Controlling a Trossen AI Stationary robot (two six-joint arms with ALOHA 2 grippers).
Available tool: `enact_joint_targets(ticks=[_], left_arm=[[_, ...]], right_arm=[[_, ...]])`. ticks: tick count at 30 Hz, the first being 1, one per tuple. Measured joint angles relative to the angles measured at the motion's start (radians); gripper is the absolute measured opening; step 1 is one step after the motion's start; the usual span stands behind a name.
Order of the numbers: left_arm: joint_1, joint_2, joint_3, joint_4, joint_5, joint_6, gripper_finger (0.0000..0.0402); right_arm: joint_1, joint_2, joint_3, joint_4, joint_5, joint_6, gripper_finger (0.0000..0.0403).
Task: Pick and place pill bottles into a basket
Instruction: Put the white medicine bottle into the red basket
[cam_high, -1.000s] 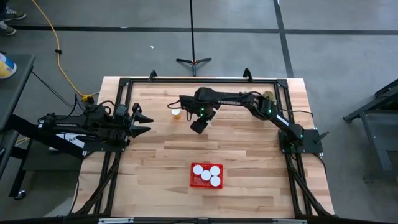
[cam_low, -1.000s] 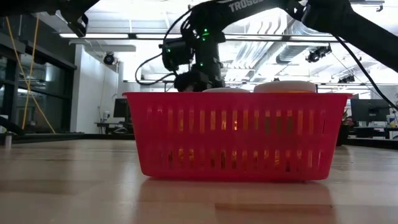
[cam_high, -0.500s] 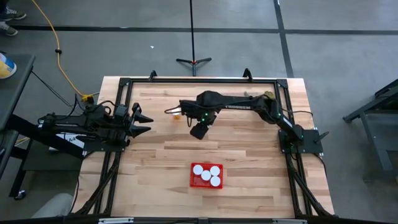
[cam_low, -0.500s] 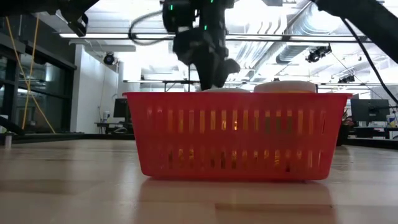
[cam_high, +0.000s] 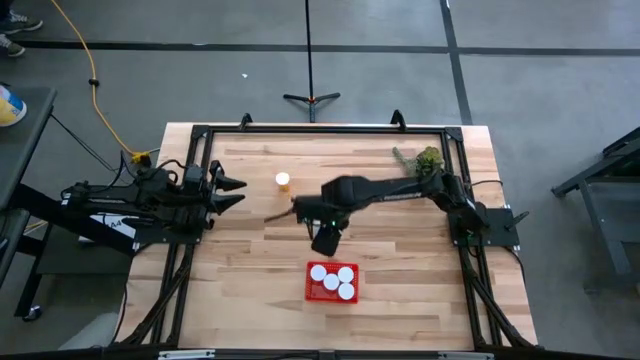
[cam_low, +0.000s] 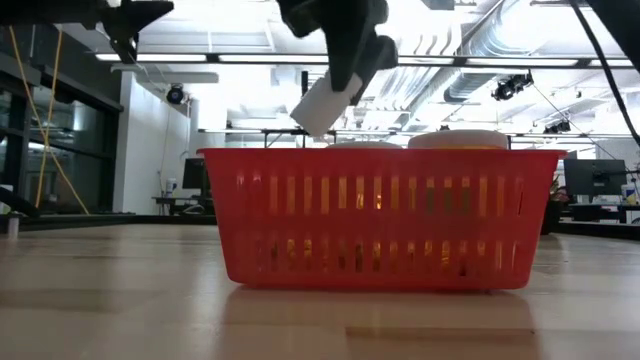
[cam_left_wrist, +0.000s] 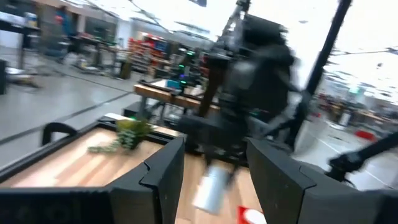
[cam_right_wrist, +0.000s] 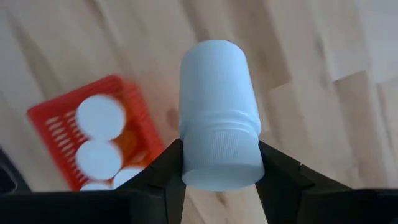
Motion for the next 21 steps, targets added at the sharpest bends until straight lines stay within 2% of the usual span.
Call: enact_joint_targets(ticks=[9,21], left_arm=[[0.0,0.0,0.0,0.003,-0.119,0.001,0.0211],[0.0,0.0,0.0,0.068,-0.158,0.003,0.0211]], right_arm=[[0.137,0.0,0.0,0.05,-0.002,0.063,0.0147],[0.252,0.0,0.0,0.174,0.009,0.17,0.0147]])
